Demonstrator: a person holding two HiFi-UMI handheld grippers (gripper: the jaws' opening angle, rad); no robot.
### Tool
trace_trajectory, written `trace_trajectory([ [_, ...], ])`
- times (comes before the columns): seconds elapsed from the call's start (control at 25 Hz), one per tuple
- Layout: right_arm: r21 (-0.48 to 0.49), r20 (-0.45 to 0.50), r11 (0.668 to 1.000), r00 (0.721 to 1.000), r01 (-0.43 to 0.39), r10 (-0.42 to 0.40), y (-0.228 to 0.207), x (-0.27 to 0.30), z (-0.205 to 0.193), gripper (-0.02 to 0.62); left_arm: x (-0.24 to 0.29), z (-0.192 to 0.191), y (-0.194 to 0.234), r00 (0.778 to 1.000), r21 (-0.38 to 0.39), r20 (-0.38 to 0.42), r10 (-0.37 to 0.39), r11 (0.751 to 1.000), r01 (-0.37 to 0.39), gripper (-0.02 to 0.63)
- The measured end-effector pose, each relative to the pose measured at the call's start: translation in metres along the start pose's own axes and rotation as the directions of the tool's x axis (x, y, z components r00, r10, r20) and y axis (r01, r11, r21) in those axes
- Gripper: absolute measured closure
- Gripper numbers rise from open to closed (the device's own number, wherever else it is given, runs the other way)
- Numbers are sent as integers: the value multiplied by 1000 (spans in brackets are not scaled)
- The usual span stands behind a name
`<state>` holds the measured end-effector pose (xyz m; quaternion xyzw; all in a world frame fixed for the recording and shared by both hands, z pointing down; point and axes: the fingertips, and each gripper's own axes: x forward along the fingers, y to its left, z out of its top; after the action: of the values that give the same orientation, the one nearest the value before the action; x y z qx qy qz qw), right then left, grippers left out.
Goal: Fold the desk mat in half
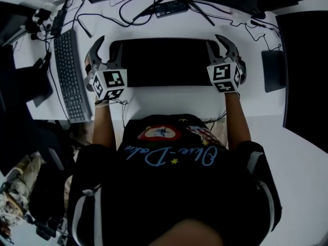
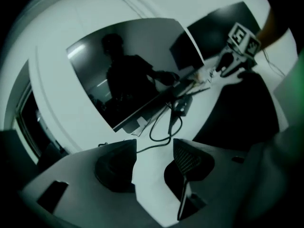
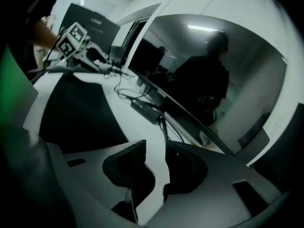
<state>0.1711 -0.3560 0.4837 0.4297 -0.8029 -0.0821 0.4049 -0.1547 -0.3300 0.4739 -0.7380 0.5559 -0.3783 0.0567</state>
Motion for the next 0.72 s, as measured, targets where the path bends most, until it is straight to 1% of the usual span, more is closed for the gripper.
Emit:
trace_trajectory([
  [0.04, 42, 25, 999, 1000, 9, -10, -2, -6, 5, 482, -8, 6, 5, 1000, -76, 26, 7, 997, -5, 371],
  [0.08, 81, 52, 997, 999, 14, -18, -3, -13, 10, 482, -17, 11, 9, 998, -160, 56, 15, 987, -6, 383],
  [0.12, 112, 81, 994, 996, 15, -24, -4, -19, 15, 482, -26, 15, 14, 996, -245, 89, 25, 970, -3, 404],
  [0.2, 147, 136, 989, 990, 13, -34, -3, -34, 25, 482, -45, 19, 20, 988, -398, 145, 53, 917, 9, 443],
  [0.24, 151, 161, 988, 986, 13, -38, -2, -42, 28, 482, -55, 20, 22, 985, -455, 160, 66, 891, 14, 455],
  [0.28, 151, 182, 988, 982, 14, -41, -1, -50, 31, 482, -66, 21, 22, 984, -493, 163, 74, 870, 16, 474],
  [0.32, 150, 202, 989, 978, 14, -44, 0, -58, 33, 482, -77, 21, 21, 985, -512, 156, 79, 859, 12, 483],
  [0.36, 151, 220, 988, 975, 12, -45, 2, -65, 35, 482, -87, 21, 20, 986, -517, 145, 84, 856, 3, 485],
  [0.48, 165, 266, 986, 963, -4, -40, 11, -90, 38, 482, -115, 15, 11, 986, -515, 132, 104, 857, -21, 502],
  [0.52, 168, 281, 986, 959, -14, -34, 15, -97, 38, 482, -124, 15, 7, 983, -524, 144, 118, 852, -26, 505],
  [0.6, 166, 312, 985, 950, -39, -15, 23, -111, 39, 482, -141, 12, -2, 975, -552, 164, 150, 833, -36, 517],
  [0.64, 162, 325, 985, 946, -53, -3, 28, -117, 38, 482, -150, 10, -9, 973, -565, 164, 163, 824, -43, 517],
  [0.72, 151, 343, 986, 939, -76, 20, 38, -130, 36, 482, -168, 4, -25, 974, -575, 148, 171, 816, -55, 517],
])
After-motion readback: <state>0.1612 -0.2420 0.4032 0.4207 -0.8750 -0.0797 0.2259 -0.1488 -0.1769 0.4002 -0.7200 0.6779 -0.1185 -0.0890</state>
